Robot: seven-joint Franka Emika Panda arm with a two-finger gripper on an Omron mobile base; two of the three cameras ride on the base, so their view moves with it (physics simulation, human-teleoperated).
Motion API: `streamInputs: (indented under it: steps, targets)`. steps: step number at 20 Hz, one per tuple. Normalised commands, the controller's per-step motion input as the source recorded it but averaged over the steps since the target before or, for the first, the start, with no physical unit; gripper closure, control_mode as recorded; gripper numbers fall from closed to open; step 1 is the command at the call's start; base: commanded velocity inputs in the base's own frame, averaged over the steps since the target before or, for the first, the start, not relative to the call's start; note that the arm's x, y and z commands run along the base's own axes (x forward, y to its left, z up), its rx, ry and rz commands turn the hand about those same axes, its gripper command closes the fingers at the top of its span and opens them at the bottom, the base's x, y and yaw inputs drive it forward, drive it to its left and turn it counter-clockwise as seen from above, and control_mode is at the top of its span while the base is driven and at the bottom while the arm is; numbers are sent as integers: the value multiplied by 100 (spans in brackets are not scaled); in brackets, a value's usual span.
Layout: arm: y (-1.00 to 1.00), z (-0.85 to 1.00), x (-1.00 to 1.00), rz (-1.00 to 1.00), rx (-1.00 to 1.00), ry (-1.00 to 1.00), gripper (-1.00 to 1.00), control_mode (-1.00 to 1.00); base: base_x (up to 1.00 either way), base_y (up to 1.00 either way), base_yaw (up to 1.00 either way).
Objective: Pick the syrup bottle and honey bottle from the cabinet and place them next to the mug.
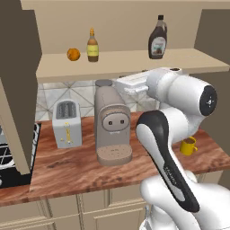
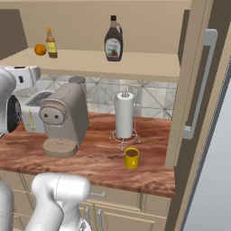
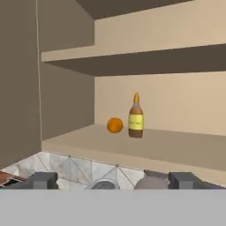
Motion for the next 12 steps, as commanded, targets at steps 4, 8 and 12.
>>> streamInputs:
  steps: [4, 8, 12]
  targets:
    - [15, 25, 0, 17, 4, -28, -100, -100, 0, 0, 0]
    - [0, 4, -1, 2, 0, -4, -100, -100, 0, 0, 0]
    - [0, 11, 0, -3, 0, 2, -100, -100, 0, 0, 0]
